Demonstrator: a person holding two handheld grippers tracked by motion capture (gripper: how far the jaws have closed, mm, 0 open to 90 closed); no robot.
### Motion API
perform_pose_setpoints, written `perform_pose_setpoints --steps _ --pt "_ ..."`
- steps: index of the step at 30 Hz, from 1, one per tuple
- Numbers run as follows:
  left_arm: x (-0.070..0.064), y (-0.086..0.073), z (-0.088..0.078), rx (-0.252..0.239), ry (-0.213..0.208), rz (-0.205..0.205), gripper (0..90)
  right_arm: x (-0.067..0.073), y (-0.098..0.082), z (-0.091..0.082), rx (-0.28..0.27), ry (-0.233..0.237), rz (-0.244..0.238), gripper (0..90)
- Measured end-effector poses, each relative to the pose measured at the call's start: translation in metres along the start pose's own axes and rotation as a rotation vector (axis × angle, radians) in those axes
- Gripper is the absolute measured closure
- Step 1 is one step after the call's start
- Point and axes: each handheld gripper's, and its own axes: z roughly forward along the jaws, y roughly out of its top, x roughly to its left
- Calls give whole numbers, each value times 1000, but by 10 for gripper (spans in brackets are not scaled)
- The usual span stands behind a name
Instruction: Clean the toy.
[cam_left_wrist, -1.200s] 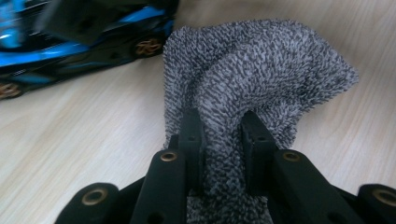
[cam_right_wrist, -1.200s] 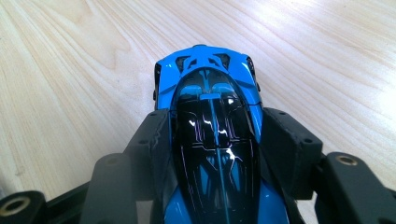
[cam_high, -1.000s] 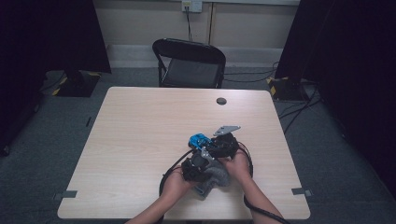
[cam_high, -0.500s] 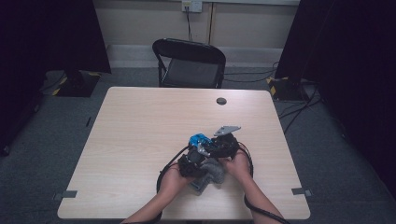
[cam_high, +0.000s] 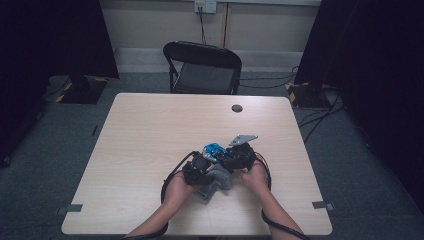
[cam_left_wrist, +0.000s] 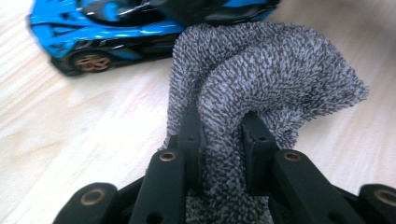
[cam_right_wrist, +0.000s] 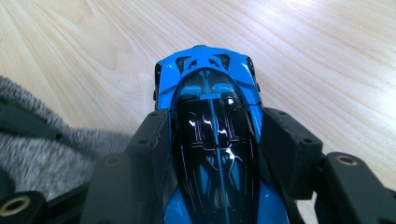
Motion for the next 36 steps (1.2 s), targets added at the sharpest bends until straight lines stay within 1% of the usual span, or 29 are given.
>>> perform_pose_setpoints --steps 5,6,7,11,12,20,22,24,26,33,36 --pt "11 -2 -3 3 21 -21 732 0 0 0 4 0 0 433" --pt "12 -2 -3 -1 18 -33 732 0 0 0 4 0 0 433" --pt "14 -2 -4 3 25 -31 732 0 0 0 3 0 0 433" --pt "21 -3 -5 3 37 -43 732 0 0 0 3 -1 -1 433" --pt "22 -4 -5 1 37 -52 732 0 0 0 3 -1 -1 433" --pt "30 -5 -8 1 57 -64 732 0 0 0 6 -1 -4 433" --pt "32 -6 -8 1 58 -73 732 0 0 0 4 -2 -3 433" --pt "34 -7 -9 0 69 -76 732 0 0 0 5 -1 -3 433" --pt "37 -8 -10 0 68 -88 732 0 0 0 5 -1 -2 433" --pt "41 -9 -11 -2 75 -93 732 0 0 0 6 0 -3 433" --pt "43 -9 -13 6 86 -94 732 0 1 0 7 0 -3 433"
